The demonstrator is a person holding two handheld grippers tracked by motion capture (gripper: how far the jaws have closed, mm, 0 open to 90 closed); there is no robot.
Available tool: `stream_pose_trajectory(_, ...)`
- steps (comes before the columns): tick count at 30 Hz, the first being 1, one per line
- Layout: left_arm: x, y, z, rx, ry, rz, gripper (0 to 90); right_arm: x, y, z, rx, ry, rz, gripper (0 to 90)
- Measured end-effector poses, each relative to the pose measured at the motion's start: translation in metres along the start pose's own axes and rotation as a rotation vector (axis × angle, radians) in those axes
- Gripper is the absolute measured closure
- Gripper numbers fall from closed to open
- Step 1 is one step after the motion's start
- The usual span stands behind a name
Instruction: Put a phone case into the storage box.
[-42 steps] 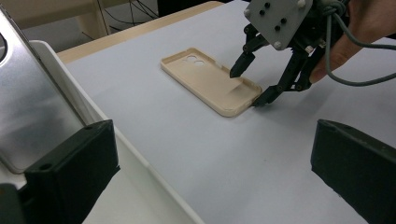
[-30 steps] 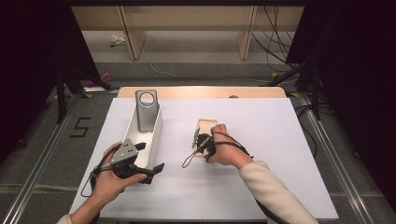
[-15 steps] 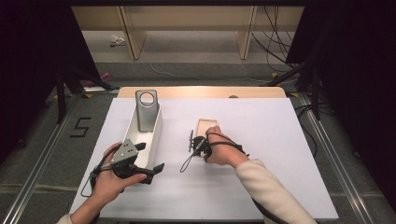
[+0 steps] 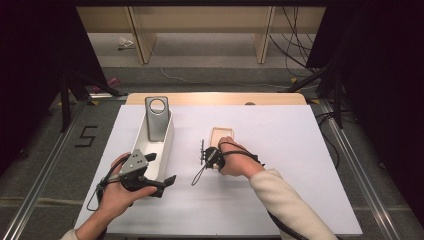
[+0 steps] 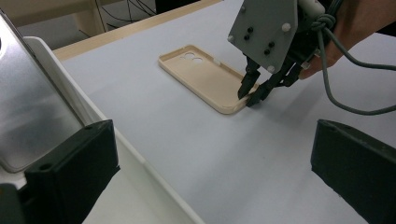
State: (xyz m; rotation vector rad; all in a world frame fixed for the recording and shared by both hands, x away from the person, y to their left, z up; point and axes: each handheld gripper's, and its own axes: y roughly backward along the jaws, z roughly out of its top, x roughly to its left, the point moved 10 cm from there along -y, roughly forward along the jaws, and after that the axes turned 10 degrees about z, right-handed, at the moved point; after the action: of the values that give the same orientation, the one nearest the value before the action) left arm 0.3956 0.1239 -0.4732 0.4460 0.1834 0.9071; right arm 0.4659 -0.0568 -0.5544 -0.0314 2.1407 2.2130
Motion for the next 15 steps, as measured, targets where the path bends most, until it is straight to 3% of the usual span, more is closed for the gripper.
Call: stream_pose_trajectory(15,0.0003,-0.0001,-0.0001,0.0,-0.001,0.002,0.3,0.001,0.0007,-0.0015,-0.022,-0.013,0.007,85.7)
